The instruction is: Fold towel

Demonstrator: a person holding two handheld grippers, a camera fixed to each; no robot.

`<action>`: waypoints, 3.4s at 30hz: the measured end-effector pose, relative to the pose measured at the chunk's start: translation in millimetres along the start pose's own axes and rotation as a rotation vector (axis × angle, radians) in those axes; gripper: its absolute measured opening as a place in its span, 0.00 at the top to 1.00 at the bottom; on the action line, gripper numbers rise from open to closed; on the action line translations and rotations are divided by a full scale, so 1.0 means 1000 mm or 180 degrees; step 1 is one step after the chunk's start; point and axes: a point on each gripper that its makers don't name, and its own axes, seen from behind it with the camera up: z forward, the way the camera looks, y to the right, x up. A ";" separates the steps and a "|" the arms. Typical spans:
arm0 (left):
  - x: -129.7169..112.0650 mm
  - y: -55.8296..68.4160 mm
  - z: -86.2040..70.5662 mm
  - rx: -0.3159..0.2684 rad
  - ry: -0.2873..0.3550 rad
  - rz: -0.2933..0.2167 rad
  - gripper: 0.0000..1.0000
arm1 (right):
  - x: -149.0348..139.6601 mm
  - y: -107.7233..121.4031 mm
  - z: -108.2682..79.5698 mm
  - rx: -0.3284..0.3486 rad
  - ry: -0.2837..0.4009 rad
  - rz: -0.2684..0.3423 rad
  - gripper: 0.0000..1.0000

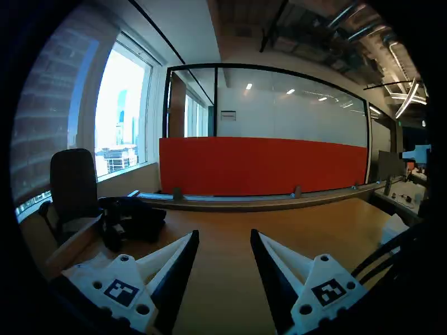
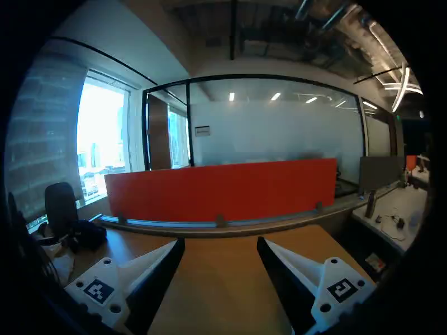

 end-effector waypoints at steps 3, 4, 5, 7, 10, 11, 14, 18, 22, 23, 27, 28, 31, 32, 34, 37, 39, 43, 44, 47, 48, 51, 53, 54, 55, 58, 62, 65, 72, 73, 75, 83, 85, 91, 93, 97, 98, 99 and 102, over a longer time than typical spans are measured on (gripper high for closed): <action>-0.006 -0.001 0.001 -0.0009 0.0047 -0.0040 0.33 | 0.003 -0.004 -0.001 -0.0014 0.0014 -0.0039 0.00; -0.009 -0.001 0.002 -0.0006 0.0058 -0.0053 0.33 | 0.003 -0.005 -0.001 -0.0015 0.0021 -0.0053 0.00; -0.012 -0.002 0.002 -0.0003 0.0069 -0.0067 0.33 | 0.003 -0.007 -0.001 -0.0015 0.0028 -0.0068 0.00; -0.018 -0.005 0.003 0.0011 0.0087 -0.0088 0.33 | 0.001 -0.008 0.000 -0.0024 0.0036 -0.0086 0.00; -0.028 -0.008 0.005 0.0022 0.0118 -0.0105 0.33 | -0.003 -0.010 0.001 -0.0043 0.0056 -0.0096 0.00; -0.031 -0.009 0.005 0.0022 0.0129 -0.0107 0.33 | -0.005 -0.010 0.001 -0.0049 0.0066 -0.0096 0.00; -0.041 -0.011 0.007 0.0025 0.0159 -0.0105 0.33 | -0.013 -0.011 0.003 -0.0063 0.0079 -0.0087 0.00; -0.056 -0.011 0.009 0.0014 0.0184 -0.0104 0.33 | -0.025 -0.011 0.005 -0.0074 0.0090 -0.0092 0.00; -0.068 -0.013 0.013 0.0027 0.0229 -0.0089 0.33 | -0.037 -0.010 0.006 -0.0094 0.0108 -0.0123 0.00; -0.071 -0.013 0.013 0.0031 0.0238 -0.0082 0.33 | -0.039 -0.009 0.007 -0.0096 0.0110 -0.0131 0.00; -0.084 -0.014 0.016 0.0035 0.0265 -0.0043 0.33 | -0.048 -0.007 0.010 -0.0098 0.0136 -0.0149 0.00; -0.087 -0.014 0.017 0.0034 0.0271 -0.0036 0.33 | -0.050 -0.007 0.011 -0.0101 0.0145 -0.0149 0.00; -0.095 -0.013 0.019 0.0035 0.0289 -0.0006 0.33 | -0.055 -0.005 0.013 -0.0109 0.0160 -0.0148 0.00; -0.097 -0.013 0.019 0.0037 0.0294 0.0006 0.33 | -0.057 -0.004 0.014 -0.0111 0.0162 -0.0146 0.00; -0.102 -0.014 0.020 0.0050 0.0301 0.0029 0.33 | -0.060 -0.003 0.015 -0.0116 0.0163 -0.0144 0.00; -0.107 -0.015 0.021 0.0065 0.0326 0.0047 0.33 | -0.064 -0.002 0.015 -0.0121 0.0171 -0.0149 0.00; -0.108 -0.015 0.021 0.0068 0.0350 0.0047 0.33 | -0.065 0.000 0.014 -0.0129 0.0176 -0.0155 0.00; -0.111 -0.015 0.020 0.0064 0.0377 0.0036 0.33 | -0.066 0.004 0.012 -0.0152 0.0177 -0.0159 0.00; -0.112 -0.015 0.020 0.0064 0.0378 0.0034 0.33 | -0.066 0.005 0.012 -0.0156 0.0179 -0.0160 0.00; -0.115 -0.017 0.020 0.0080 0.0379 0.0044 0.33 | -0.066 0.007 0.010 -0.0173 0.0187 -0.0162 0.00; -0.116 -0.017 0.020 0.0085 0.0381 0.0048 0.33 | -0.066 0.008 0.010 -0.0176 0.0189 -0.0163 0.00; -0.118 -0.019 0.020 0.0098 0.0385 0.0047 0.33 | -0.066 0.009 0.009 -0.0177 0.0192 -0.0168 0.00; -0.119 -0.019 0.021 0.0101 0.0384 0.0031 0.33 | -0.066 0.008 0.008 -0.0172 0.0192 -0.0174 0.00; -0.119 -0.020 0.021 0.0102 0.0384 0.0021 0.33 | -0.066 0.008 0.008 -0.0172 0.0192 -0.0178 0.00; -0.119 -0.020 0.021 0.0103 0.0385 0.0013 0.33 | -0.067 0.008 0.008 -0.0172 0.0192 -0.0182 0.00; -0.120 -0.021 0.023 0.0105 0.0395 0.0015 0.33 | -0.068 0.009 0.009 -0.0174 0.0191 -0.0189 0.00; -0.120 -0.020 0.025 0.0102 0.0415 0.0067 0.33 | -0.068 0.010 0.010 -0.0172 0.0189 -0.0183 0.00; -0.120 -0.020 0.024 0.0104 0.0427 0.0071 0.33 | -0.068 0.011 0.010 -0.0169 0.0192 -0.0176 0.00; -0.121 -0.021 0.024 0.0120 0.0430 0.0071 0.33 | -0.065 0.014 0.010 -0.0168 0.0216 -0.0170 0.00; -0.121 -0.021 0.024 0.0122 0.0430 0.0073 0.33 | -0.065 0.014 0.010 -0.0166 0.0221 -0.0166 0.00; -0.121 -0.021 0.024 0.0124 0.0432 0.0075 0.33 | -0.065 0.015 0.010 -0.0167 0.0230 -0.0156 0.00; -0.121 -0.021 0.025 0.0126 0.0436 0.0078 0.33 | -0.063 0.023 0.010 -0.0178 0.0291 -0.0190 0.00; -0.121 -0.021 0.025 0.0126 0.0437 0.0079 0.33 | -0.061 0.025 0.012 -0.0175 0.0316 -0.0250 0.00; -0.121 -0.021 0.025 0.0126 0.0436 0.0082 0.33 | -0.054 0.031 0.015 -0.0194 0.0387 -0.0360 0.00; -0.121 -0.021 0.025 0.0126 0.0437 0.0082 0.33 | -0.053 0.033 0.016 -0.0198 0.0398 -0.0361 0.00; -0.121 -0.021 0.025 0.0126 0.0437 0.0082 0.33 | -0.057 0.037 0.015 -0.0206 0.0394 -0.0319 0.00; -0.121 -0.021 0.025 0.0126 0.0437 0.0082 0.33 | -0.059 0.039 0.015 -0.0209 0.0390 -0.0303 0.00; -0.121 -0.022 0.025 0.0126 0.0438 0.0082 0.33 | -0.061 0.040 0.015 -0.0215 0.0386 -0.0282 0.00; -0.121 -0.022 0.025 0.0126 0.0438 0.0082 0.33 | -0.068 0.044 0.014 -0.0232 0.0380 -0.0228 0.00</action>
